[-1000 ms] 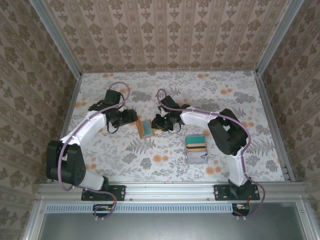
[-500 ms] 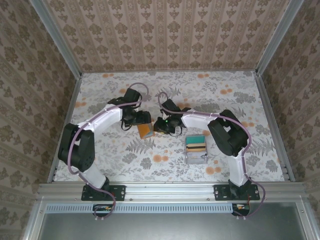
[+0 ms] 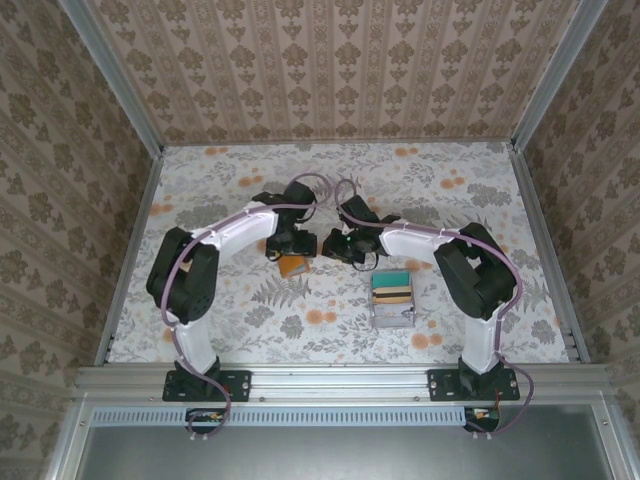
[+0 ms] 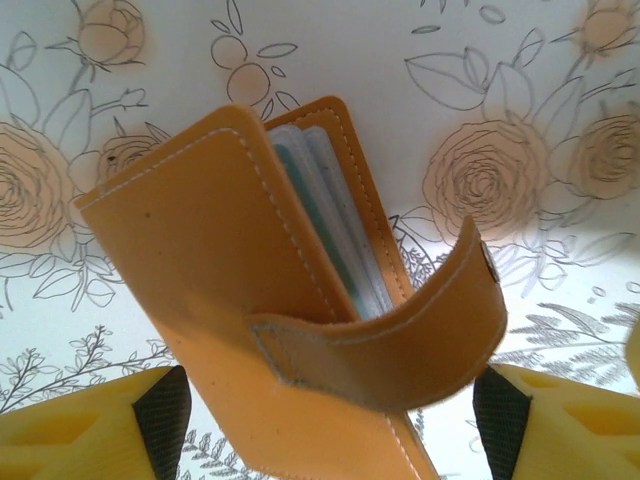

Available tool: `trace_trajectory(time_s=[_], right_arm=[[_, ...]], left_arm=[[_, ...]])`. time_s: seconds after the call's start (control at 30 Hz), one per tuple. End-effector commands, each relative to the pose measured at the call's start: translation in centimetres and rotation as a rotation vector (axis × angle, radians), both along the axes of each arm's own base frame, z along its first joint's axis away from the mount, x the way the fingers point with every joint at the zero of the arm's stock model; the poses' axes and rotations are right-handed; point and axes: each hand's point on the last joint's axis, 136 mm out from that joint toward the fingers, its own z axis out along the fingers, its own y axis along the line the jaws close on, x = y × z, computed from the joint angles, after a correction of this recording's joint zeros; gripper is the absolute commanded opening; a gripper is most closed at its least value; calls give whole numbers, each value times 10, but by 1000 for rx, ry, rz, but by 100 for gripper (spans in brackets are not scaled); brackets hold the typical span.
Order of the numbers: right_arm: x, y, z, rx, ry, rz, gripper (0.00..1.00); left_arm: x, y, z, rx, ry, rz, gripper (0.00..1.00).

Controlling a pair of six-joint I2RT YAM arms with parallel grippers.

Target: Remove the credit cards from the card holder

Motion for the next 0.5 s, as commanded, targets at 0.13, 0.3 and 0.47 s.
trace_trajectory(time_s=[0.13,0.3,0.47], right_arm=[[0,-1,11,18,-22,-6,27],[-1,0,11,21,-21,0,27],[0,8,11,40,-14,20,27]], left_arm=[[-4,14,-11,147,44,-9,66],[-1,13,-3,140,11,-15,42],[-1,7,7,75,-30,-29,9]])
